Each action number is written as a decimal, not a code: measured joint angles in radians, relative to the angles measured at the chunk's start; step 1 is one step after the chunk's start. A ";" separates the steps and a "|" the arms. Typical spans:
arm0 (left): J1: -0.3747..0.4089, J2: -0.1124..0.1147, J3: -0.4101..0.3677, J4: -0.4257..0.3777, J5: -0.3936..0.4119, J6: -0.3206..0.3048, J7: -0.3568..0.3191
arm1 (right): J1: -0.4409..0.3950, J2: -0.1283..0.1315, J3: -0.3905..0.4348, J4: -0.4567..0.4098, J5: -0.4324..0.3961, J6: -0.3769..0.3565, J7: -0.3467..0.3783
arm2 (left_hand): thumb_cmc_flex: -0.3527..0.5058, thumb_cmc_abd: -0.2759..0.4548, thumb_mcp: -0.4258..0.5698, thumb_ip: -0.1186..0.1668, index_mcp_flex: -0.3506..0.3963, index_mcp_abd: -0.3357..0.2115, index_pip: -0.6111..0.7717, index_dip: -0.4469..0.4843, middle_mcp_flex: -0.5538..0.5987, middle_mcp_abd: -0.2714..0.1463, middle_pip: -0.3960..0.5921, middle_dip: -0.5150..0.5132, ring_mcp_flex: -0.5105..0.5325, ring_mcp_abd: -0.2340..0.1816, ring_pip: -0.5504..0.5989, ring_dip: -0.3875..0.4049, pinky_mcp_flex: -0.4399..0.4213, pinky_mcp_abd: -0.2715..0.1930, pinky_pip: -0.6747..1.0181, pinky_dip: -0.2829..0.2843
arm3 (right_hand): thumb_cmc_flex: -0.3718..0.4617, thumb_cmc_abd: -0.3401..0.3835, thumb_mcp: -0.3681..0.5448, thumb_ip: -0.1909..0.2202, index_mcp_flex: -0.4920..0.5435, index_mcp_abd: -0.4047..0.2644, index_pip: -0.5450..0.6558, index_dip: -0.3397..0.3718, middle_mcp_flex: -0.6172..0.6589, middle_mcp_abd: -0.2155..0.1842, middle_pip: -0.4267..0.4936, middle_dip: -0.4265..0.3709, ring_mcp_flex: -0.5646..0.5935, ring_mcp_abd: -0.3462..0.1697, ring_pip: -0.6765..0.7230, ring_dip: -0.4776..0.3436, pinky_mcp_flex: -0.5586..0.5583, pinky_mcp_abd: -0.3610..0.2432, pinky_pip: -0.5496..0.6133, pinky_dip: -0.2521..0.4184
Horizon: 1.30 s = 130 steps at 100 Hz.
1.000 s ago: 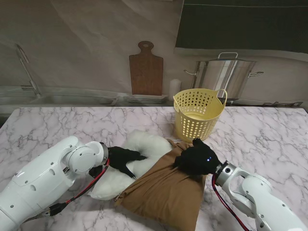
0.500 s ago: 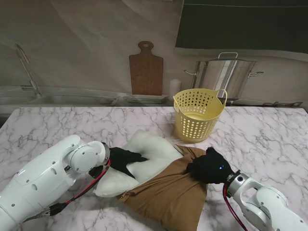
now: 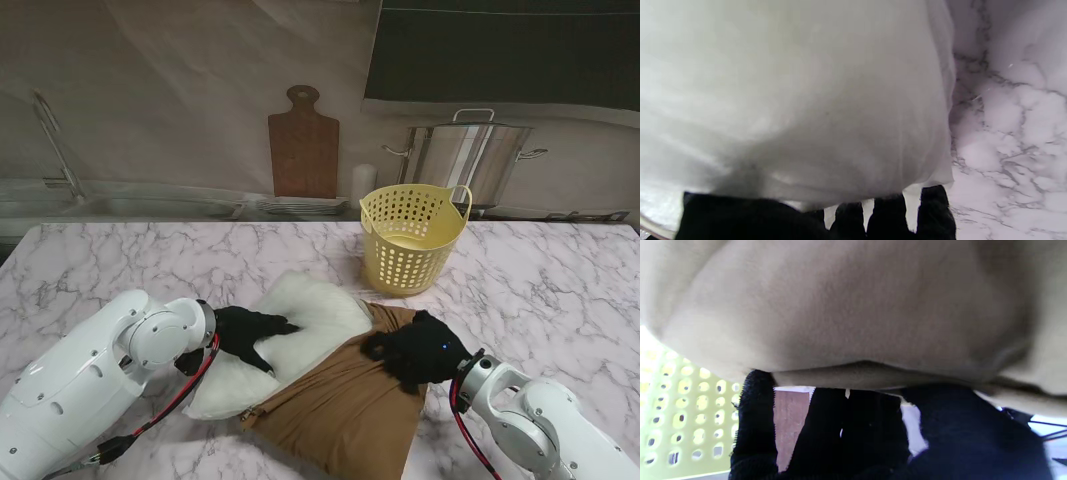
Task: Remove the pillowcase from the pillow and put it in the laundry basket
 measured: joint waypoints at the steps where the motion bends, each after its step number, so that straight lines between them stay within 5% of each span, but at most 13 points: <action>1: 0.000 0.001 0.000 0.000 -0.001 0.000 0.001 | 0.000 0.000 0.000 -0.003 0.008 0.001 0.008 | 0.001 0.000 0.000 0.000 0.001 0.000 0.000 0.000 0.000 0.001 0.001 0.000 0.000 0.001 0.000 0.000 0.000 0.000 0.000 0.000 | 0.000 -0.004 0.000 0.000 -0.023 0.019 -0.022 -0.011 0.000 0.000 0.012 -0.012 0.004 0.000 0.001 0.001 0.000 0.000 0.002 0.000; 12: -0.007 0.007 0.016 -0.001 -0.016 0.002 0.006 | 0.004 -0.002 -0.015 -0.039 0.068 0.076 0.111 | 0.012 0.000 0.000 0.000 0.002 0.003 0.001 0.000 0.000 0.003 0.002 0.000 0.000 0.004 0.000 -0.001 0.000 0.000 0.000 0.002 | -0.077 -0.076 0.085 0.039 -0.157 0.111 -0.080 -0.137 0.046 -0.002 0.125 -0.150 0.061 0.002 0.021 0.012 0.027 0.023 0.004 0.007; 29: -0.027 0.009 0.043 0.002 -0.033 0.008 0.008 | 0.052 0.000 -0.059 -0.062 0.097 0.151 0.246 | 0.029 0.000 0.003 0.000 0.003 0.005 0.015 0.000 0.001 0.004 0.008 0.000 0.000 0.012 0.000 -0.001 -0.004 0.000 0.000 0.002 | -0.149 -0.211 0.184 0.107 -0.152 0.092 0.029 -0.213 0.202 -0.014 0.146 -0.159 0.160 0.000 0.190 0.038 0.150 0.094 0.059 0.016; 40: -0.028 0.009 0.045 0.002 -0.034 0.008 0.010 | 0.104 0.006 -0.097 -0.042 0.114 0.149 0.273 | 0.030 0.000 0.003 0.000 0.003 0.005 0.023 0.000 0.001 0.004 0.010 0.000 0.000 0.013 0.000 -0.001 -0.004 0.000 0.000 0.002 | -0.150 -0.232 0.208 0.119 0.092 -0.039 0.141 -0.200 0.283 -0.014 0.188 -0.131 0.199 0.001 0.442 0.048 0.181 0.115 0.092 0.015; 46: -0.027 0.009 0.045 0.002 -0.033 0.008 0.010 | 0.116 0.006 -0.098 -0.041 0.102 0.137 0.287 | 0.030 0.000 0.003 0.000 0.003 0.003 0.024 0.000 0.001 0.004 0.011 0.000 0.000 0.013 0.000 -0.001 -0.004 0.000 0.000 0.002 | -0.119 -0.232 0.113 0.061 0.248 -0.096 0.299 -0.212 0.294 -0.015 0.188 -0.123 0.212 0.001 0.466 0.048 0.162 0.116 0.092 0.012; 51: -0.026 0.008 0.044 0.001 -0.032 0.008 0.009 | 0.118 0.006 -0.098 -0.041 0.056 0.117 0.268 | 0.030 0.000 0.003 0.000 0.003 -0.002 0.024 0.000 0.001 0.004 0.011 0.000 0.000 0.013 0.000 -0.001 -0.004 0.000 0.000 0.002 | -0.118 -0.229 0.063 0.036 0.324 -0.113 0.346 -0.124 0.283 -0.018 0.188 -0.114 0.213 0.001 0.434 0.050 0.101 0.116 0.058 -0.001; 62: -0.022 0.005 0.037 -0.001 -0.028 0.008 0.007 | 0.103 0.003 -0.091 -0.046 -0.093 0.095 0.171 | 0.030 0.000 0.003 0.000 0.003 -0.009 0.024 0.000 0.005 0.004 0.012 0.001 0.001 0.013 0.000 -0.001 -0.004 0.000 0.000 0.002 | -0.135 -0.221 -0.047 0.005 0.386 -0.190 0.347 0.234 0.256 -0.025 0.211 -0.018 0.213 -0.004 0.374 0.080 0.029 0.113 -0.042 -0.009; 68: -0.019 0.003 0.031 -0.002 -0.022 0.008 0.005 | 0.085 0.002 -0.084 -0.046 -0.122 0.098 0.097 | 0.030 0.001 0.003 0.000 0.003 -0.014 0.024 0.000 0.006 0.003 0.012 0.001 0.001 0.013 0.000 -0.001 -0.004 0.000 0.000 0.002 | -0.135 -0.226 -0.053 0.005 0.439 -0.201 0.348 0.316 0.256 -0.026 0.225 0.007 0.213 -0.004 0.367 0.089 0.024 0.108 -0.045 -0.009; 78: -0.004 -0.003 0.008 -0.012 0.013 0.009 0.002 | 0.065 0.002 -0.073 -0.034 -0.210 0.084 -0.039 | 0.030 0.004 0.002 0.000 0.003 -0.037 0.024 0.000 0.013 -0.013 0.013 0.001 0.003 0.010 0.004 -0.001 -0.001 0.000 0.000 0.002 | -0.146 -0.220 -0.045 0.005 0.467 -0.203 0.382 0.342 0.256 -0.029 0.235 0.019 0.214 -0.008 0.367 0.093 0.024 0.098 -0.047 -0.009; 95: 0.085 -0.026 -0.109 -0.065 0.088 0.013 0.032 | 0.070 0.005 -0.069 -0.011 -0.166 0.040 -0.030 | 0.031 0.032 -0.019 -0.019 0.042 -0.074 0.025 0.000 0.040 -0.030 0.052 0.015 0.027 -0.005 0.019 -0.001 0.011 0.000 0.000 0.011 | -0.158 -0.206 -0.027 0.004 0.480 -0.204 0.452 0.367 0.256 -0.029 0.250 0.019 0.214 -0.009 0.367 0.102 0.027 0.088 -0.039 -0.004; 105: 0.134 -0.028 -0.171 -0.113 0.135 0.010 0.050 | 0.090 0.012 -0.091 0.007 -0.189 0.038 -0.052 | 0.057 0.061 -0.029 -0.021 0.066 -0.065 0.041 0.002 0.073 0.044 0.081 0.028 0.054 0.030 0.045 0.000 0.012 0.002 0.000 0.011 | -0.160 -0.205 -0.025 0.003 0.504 -0.206 0.487 0.378 0.256 -0.031 0.282 0.019 0.227 -0.006 0.378 0.107 0.031 0.087 -0.032 -0.001; 111: 0.161 -0.029 -0.210 -0.142 0.157 0.007 0.074 | 0.104 0.014 -0.104 0.020 -0.189 0.036 -0.058 | 0.096 0.081 -0.030 -0.022 0.100 0.001 0.072 0.014 0.094 0.088 0.097 0.036 0.066 0.032 0.054 0.004 0.014 0.010 0.000 0.011 | -0.167 -0.205 -0.025 -0.011 0.508 -0.219 0.513 0.381 0.257 -0.032 0.294 0.020 0.239 -0.002 0.379 0.107 0.035 0.087 -0.029 -0.001; 130: 0.193 -0.030 -0.280 -0.182 0.161 -0.013 0.216 | 0.129 0.019 -0.120 0.043 -0.212 0.027 -0.083 | 0.229 0.159 0.008 -0.017 0.175 0.067 0.121 0.042 0.152 0.115 0.112 0.051 0.092 0.097 0.083 0.014 0.025 0.024 0.000 0.012 | -0.174 -0.196 -0.053 -0.034 0.518 -0.256 0.552 0.383 0.260 -0.032 0.308 0.021 0.245 0.010 0.370 0.107 0.035 0.086 -0.029 -0.001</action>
